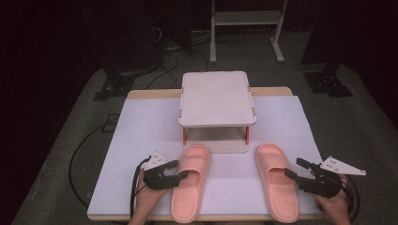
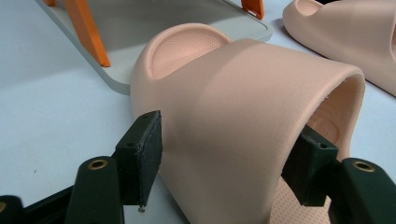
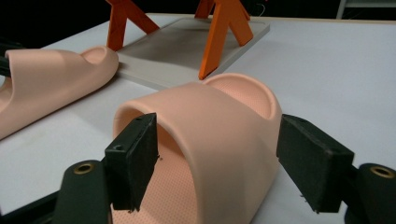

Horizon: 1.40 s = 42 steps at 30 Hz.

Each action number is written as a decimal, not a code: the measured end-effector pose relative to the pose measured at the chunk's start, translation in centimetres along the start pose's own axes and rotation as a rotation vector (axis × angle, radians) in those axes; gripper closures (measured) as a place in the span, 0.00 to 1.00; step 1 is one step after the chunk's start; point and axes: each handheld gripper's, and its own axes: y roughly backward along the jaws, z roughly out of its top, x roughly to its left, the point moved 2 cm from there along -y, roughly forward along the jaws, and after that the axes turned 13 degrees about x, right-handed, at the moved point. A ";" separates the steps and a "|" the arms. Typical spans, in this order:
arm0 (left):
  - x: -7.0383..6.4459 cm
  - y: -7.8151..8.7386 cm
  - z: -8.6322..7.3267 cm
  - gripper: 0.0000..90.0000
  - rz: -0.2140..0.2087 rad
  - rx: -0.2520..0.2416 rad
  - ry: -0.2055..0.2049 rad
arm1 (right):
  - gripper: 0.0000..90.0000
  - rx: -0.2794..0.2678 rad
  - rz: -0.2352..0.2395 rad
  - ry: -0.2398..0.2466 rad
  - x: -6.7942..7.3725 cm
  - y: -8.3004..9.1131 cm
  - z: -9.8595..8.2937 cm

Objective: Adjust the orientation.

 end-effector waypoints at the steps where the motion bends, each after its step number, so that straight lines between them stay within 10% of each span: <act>1: 0.0 0.0 0.0 0.41 0.000 0.000 0.000 | 0.32 0.000 0.000 0.000 0.0 0.0 0.0; 19: 0.1 -0.1 -0.2 0.45 0.018 -0.002 -0.001 | 0.38 0.101 -0.037 0.012 0.3 -2.1 -0.7; 42: -0.5 0.1 -0.2 0.62 0.032 -0.027 -0.010 | 0.66 0.120 -0.200 0.023 0.5 -2.5 -0.7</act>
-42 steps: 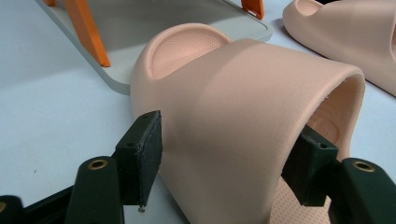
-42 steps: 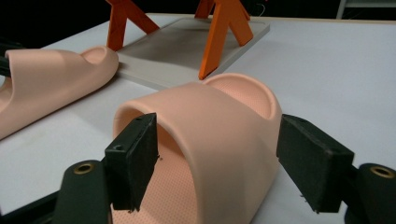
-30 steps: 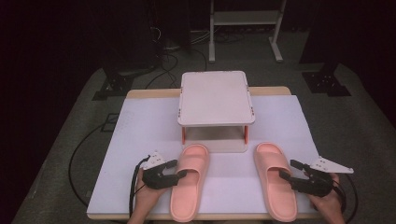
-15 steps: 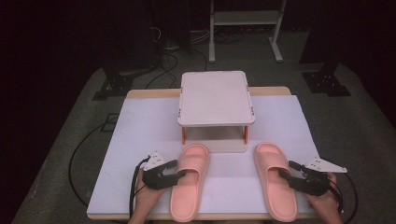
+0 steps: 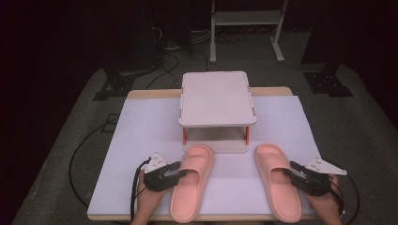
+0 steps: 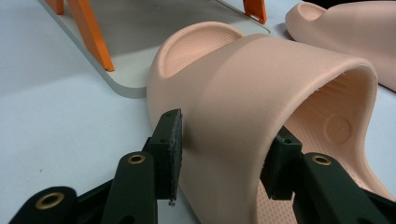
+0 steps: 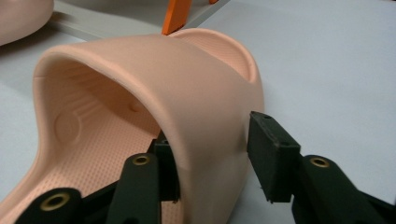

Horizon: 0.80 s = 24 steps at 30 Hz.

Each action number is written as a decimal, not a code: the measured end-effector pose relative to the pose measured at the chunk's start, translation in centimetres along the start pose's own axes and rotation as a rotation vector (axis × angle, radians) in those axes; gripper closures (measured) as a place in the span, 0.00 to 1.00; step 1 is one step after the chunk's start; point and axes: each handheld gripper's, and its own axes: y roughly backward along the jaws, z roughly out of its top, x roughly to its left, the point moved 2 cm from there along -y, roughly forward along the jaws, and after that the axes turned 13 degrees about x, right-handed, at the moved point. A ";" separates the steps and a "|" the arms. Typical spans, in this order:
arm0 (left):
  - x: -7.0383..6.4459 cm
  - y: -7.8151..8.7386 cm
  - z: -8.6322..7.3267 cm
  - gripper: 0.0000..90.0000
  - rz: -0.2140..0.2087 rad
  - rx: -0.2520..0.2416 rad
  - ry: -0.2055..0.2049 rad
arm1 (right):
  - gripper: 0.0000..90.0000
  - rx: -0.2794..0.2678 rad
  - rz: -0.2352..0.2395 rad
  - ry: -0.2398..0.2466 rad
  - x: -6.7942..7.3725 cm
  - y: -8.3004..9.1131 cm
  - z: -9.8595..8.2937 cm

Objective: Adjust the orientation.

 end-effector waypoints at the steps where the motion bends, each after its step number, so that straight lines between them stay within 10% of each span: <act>1: 0.0 0.0 0.0 0.62 -0.001 -0.001 0.002 | 0.66 0.000 0.000 0.000 0.0 0.0 0.0; 24: 0.1 0.5 0.0 0.73 -0.026 -0.040 0.034 | 0.83 0.012 0.015 0.000 0.7 0.1 0.4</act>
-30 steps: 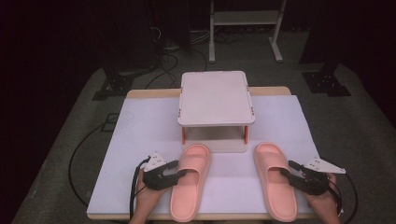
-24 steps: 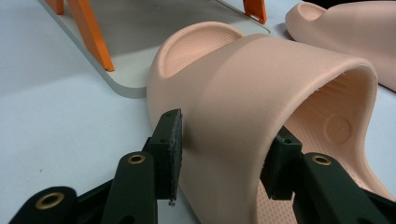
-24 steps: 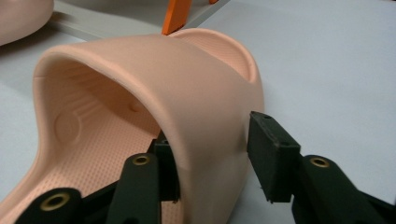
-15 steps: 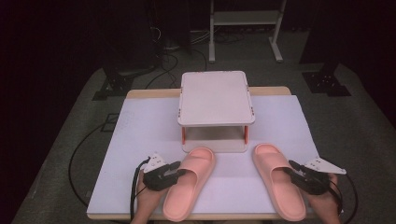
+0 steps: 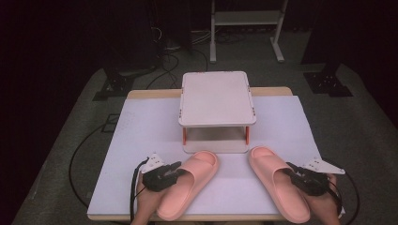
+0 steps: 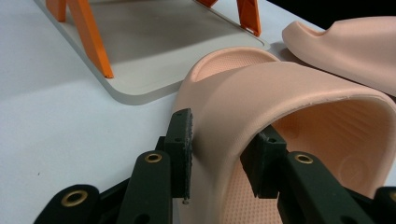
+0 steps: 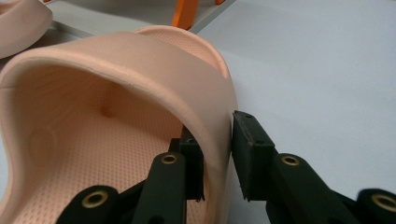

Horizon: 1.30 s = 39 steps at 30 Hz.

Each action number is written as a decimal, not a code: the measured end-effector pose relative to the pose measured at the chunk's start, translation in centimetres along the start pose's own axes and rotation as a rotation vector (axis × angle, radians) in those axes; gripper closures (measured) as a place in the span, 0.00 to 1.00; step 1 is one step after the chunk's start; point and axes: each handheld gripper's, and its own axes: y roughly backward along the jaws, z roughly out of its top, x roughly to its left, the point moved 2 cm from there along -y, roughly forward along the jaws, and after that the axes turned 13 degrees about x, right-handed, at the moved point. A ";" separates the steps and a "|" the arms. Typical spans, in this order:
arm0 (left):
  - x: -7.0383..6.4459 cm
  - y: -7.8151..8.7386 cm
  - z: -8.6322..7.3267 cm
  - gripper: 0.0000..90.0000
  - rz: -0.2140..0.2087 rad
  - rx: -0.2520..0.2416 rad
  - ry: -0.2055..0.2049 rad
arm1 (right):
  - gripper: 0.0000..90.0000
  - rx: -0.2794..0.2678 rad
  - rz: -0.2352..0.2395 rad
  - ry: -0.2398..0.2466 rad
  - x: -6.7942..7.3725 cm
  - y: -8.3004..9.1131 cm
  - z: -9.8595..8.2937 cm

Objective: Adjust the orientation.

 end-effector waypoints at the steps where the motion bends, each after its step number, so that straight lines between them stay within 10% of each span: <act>1: 0.1 0.1 0.0 0.73 -0.003 0.000 0.002 | 0.84 0.001 0.003 -0.001 0.0 0.0 0.0; 39: 0.3 2.3 0.1 0.74 -0.019 -0.085 0.024 | 0.89 -0.071 0.093 -0.002 1.5 1.2 1.2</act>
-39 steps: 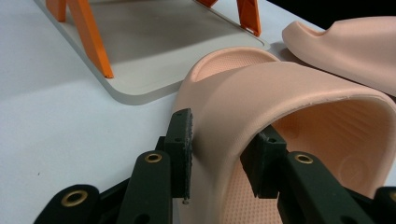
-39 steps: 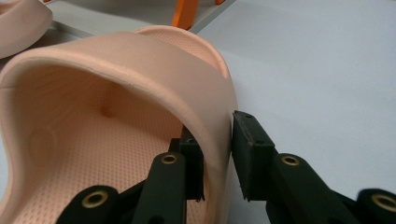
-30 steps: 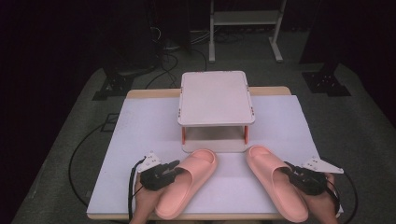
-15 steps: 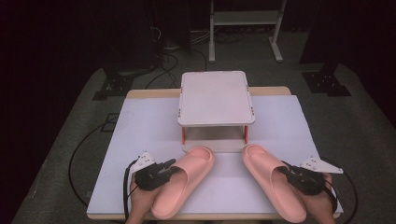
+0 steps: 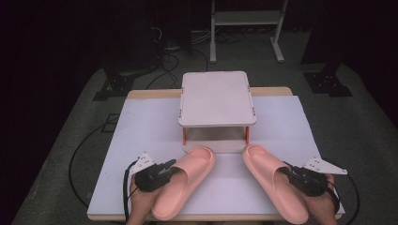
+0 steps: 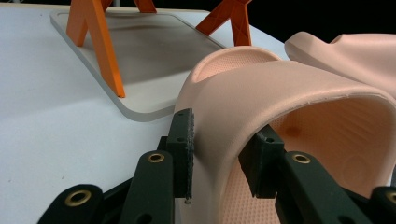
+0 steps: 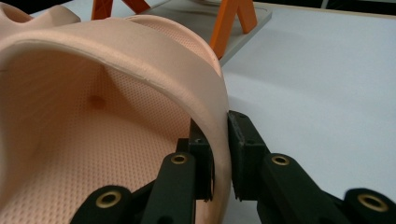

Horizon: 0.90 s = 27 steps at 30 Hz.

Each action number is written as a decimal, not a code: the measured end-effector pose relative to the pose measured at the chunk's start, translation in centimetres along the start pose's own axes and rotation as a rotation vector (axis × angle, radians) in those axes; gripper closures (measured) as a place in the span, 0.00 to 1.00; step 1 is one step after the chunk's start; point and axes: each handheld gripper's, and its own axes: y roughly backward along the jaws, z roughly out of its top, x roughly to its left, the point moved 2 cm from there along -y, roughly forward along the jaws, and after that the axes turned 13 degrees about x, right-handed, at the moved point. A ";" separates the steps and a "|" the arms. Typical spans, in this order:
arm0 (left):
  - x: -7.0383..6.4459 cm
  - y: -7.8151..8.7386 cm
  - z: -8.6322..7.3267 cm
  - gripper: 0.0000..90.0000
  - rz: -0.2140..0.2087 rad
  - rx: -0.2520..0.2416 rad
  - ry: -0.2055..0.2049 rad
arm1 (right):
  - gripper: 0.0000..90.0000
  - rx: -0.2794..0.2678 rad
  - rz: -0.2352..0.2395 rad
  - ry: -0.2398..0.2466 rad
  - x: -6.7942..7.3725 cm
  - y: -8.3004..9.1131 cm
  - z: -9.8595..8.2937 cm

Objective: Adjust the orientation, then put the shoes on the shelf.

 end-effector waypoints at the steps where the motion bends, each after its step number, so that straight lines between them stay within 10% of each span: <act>1: 0.0 0.0 0.0 0.74 -0.001 -0.002 0.000 | 0.89 -0.005 0.005 -0.001 0.0 0.1 0.0; 27: -1.6 1.6 2.3 0.76 -0.094 -0.027 -0.040 | 0.89 -0.066 0.021 0.010 0.9 2.3 1.4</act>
